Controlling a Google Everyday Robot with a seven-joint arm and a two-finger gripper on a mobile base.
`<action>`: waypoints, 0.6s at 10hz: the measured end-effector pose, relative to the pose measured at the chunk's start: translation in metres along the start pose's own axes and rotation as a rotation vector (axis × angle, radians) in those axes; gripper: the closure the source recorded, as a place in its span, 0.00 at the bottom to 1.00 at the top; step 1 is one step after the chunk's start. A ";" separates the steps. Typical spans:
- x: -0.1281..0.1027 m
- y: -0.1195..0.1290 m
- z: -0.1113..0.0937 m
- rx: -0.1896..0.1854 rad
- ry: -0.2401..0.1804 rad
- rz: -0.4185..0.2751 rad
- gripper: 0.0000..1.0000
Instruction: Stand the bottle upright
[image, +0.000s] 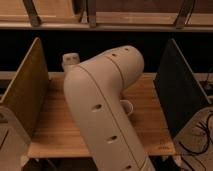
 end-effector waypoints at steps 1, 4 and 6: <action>-0.001 -0.002 0.000 0.007 -0.002 -0.005 1.00; -0.001 -0.001 0.000 0.003 -0.002 -0.007 1.00; -0.001 -0.002 0.000 0.005 -0.002 -0.006 1.00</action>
